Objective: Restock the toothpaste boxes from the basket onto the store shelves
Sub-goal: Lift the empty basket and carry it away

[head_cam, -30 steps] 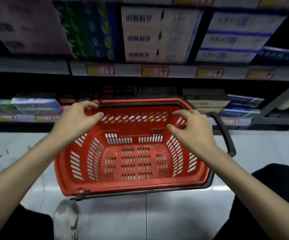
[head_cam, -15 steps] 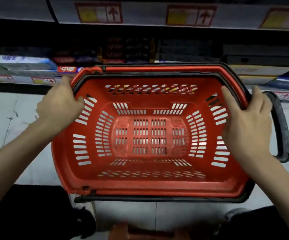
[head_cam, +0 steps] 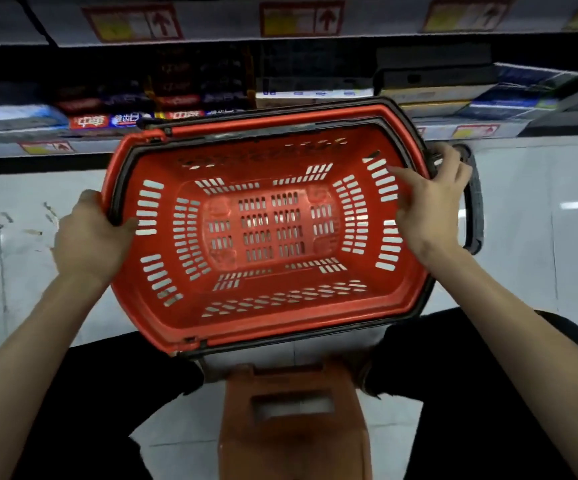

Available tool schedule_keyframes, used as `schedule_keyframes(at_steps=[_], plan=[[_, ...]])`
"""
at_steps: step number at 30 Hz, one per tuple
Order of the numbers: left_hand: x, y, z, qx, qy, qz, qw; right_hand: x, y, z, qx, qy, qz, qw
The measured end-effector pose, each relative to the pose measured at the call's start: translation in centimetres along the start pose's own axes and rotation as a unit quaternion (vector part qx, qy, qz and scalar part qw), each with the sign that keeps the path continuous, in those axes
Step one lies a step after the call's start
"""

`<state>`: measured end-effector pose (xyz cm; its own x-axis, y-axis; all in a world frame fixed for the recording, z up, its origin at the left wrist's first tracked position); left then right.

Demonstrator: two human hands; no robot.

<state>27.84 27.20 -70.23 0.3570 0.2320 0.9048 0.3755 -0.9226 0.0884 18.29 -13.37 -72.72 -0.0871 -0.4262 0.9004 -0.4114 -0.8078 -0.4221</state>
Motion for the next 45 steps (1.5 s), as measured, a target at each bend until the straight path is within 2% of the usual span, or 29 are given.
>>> schedule_keyframes(at_steps=[4,11,17,24,30,37,45], plan=[[4.1,1.1,-3.7,-0.025,-0.007,-0.023,0.999,6.1,0.3,-1.3,0.001,0.017,0.002,1.000],[14.6,5.7,-11.6,-0.092,-0.025,-0.058,0.994,21.6,-1.0,-5.4,-0.012,0.054,0.018,0.998],[22.9,10.5,-18.2,-0.160,-0.052,-0.059,0.984,35.0,-0.5,-9.8,-0.070,0.094,-0.010,0.993],[30.0,19.0,-26.2,-0.270,-0.098,-0.050,0.956,49.3,0.6,-17.5,-0.164,0.158,-0.017,0.974],[32.6,27.5,-33.2,-0.367,-0.118,-0.047,0.922,58.6,4.3,-25.8,-0.249,0.222,-0.045,0.942],[33.0,40.1,-44.8,-0.442,-0.116,-0.076,0.886,67.0,10.0,-34.4,-0.360,0.297,-0.034,0.884],[31.9,52.0,-59.3,-0.534,-0.116,-0.090,0.833,75.6,19.4,-42.1,-0.429,0.343,-0.036,0.835]])
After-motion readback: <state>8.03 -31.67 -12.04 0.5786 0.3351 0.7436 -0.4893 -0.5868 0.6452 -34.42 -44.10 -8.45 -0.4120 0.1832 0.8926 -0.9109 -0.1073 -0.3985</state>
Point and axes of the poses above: each hand's wrist, its own z-axis towards the middle knuckle, its own x-axis out of the back of the hand, y = z × x, the point moved 1 cm from there along z, towards the middle knuckle, and after that the axes turned 6 degrees about z, right-handed, at the moved point
